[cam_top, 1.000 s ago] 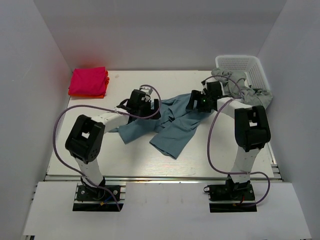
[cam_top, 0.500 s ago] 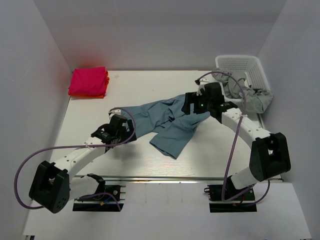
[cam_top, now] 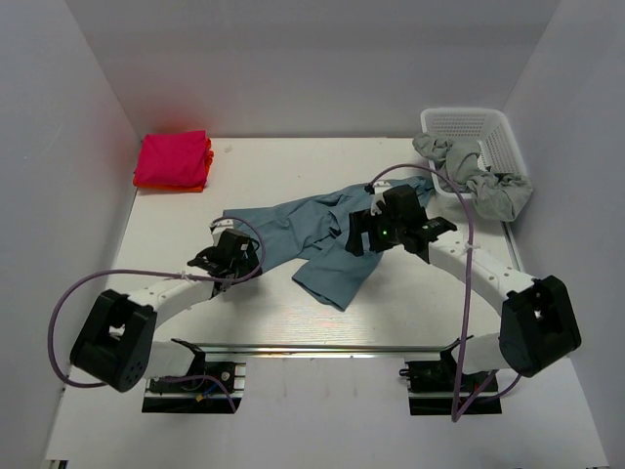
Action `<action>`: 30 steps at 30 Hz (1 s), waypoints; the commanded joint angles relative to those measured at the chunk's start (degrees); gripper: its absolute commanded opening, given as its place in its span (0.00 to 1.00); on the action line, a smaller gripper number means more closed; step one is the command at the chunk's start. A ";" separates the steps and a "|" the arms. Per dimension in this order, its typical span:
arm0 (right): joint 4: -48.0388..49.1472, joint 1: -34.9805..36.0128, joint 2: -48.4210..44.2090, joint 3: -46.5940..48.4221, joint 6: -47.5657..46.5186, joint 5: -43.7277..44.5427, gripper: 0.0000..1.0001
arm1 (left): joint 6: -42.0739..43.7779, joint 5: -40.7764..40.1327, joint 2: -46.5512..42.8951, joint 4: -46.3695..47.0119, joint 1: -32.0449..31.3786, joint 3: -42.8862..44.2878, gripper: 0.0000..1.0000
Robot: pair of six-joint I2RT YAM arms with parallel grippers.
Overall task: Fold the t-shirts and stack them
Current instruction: Flatten out the tshirt
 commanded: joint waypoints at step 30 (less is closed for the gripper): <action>-1.90 22.58 11.07 -7.34 1.48 11.10 0.61 | 4.23 10.14 -13.22 -1.75 0.38 0.48 0.00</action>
